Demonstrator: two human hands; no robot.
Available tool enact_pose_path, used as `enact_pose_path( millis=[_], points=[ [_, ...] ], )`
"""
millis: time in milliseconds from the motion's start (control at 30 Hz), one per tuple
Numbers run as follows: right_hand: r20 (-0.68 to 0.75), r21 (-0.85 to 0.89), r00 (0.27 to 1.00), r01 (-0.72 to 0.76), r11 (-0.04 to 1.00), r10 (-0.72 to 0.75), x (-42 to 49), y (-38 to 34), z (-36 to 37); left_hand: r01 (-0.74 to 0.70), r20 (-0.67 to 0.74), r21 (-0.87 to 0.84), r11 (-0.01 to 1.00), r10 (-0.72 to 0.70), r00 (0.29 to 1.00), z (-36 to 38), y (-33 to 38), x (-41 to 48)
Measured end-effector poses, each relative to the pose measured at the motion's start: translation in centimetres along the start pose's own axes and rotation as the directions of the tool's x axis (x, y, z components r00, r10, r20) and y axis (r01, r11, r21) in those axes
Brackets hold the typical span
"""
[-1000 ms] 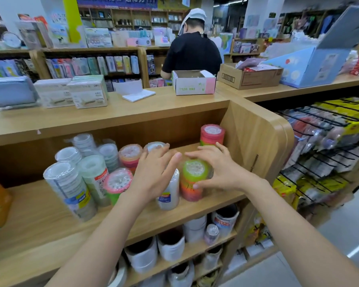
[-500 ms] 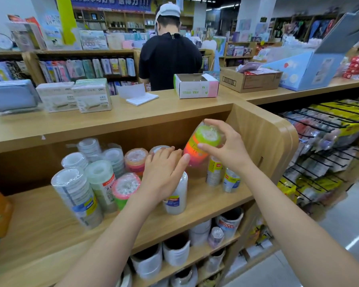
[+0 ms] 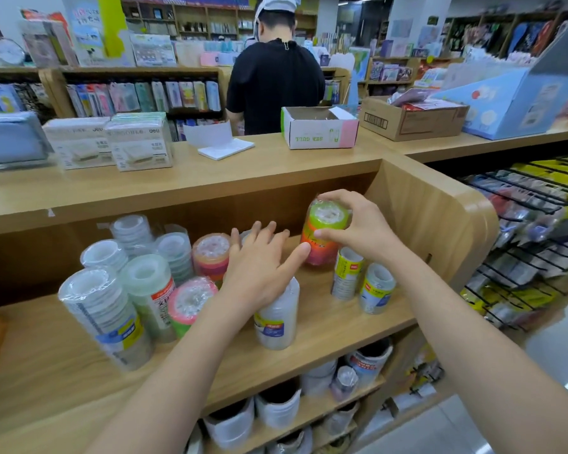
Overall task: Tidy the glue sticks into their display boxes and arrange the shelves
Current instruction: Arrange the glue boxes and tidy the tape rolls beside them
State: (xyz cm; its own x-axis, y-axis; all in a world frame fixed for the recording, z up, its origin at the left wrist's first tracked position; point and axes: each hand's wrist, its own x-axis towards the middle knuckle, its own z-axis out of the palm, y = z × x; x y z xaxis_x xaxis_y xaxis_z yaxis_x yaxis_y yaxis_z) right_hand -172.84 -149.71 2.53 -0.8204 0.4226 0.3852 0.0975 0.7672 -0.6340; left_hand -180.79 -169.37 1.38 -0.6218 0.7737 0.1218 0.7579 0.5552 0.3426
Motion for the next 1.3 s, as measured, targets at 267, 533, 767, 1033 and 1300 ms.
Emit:
enact_pose_path(
  millis=[267,533,767,1033,1300],
  points=[
    [0.091,-0.114,0.995,0.042,0.993,-0.032,3.0,1.6,1.9,0.058,0.008,0.113,0.992,-0.059,0.998,-0.4,0.1,0.4],
    [0.277,-0.290,0.959,0.025,0.957,0.059,3.8,1.6,1.1,0.085,0.023,0.130,0.988,-0.088,0.996,-0.2,0.2,0.7],
    [0.177,-0.224,0.984,0.009,0.975,0.032,3.7,2.2,1.2,0.087,0.012,0.125,0.988,-0.089,0.996,-0.1,0.2,0.5],
    [0.166,-0.044,0.986,-0.011,0.999,0.019,2.7,1.7,0.6,0.053,-0.045,0.054,0.997,-0.051,0.998,-0.6,0.1,0.2],
    [0.077,0.254,0.973,0.192,0.948,-0.218,-2.1,-5.2,0.1,0.125,-0.318,0.254,0.959,-0.039,0.947,-1.8,-1.2,-2.8]
  ],
)
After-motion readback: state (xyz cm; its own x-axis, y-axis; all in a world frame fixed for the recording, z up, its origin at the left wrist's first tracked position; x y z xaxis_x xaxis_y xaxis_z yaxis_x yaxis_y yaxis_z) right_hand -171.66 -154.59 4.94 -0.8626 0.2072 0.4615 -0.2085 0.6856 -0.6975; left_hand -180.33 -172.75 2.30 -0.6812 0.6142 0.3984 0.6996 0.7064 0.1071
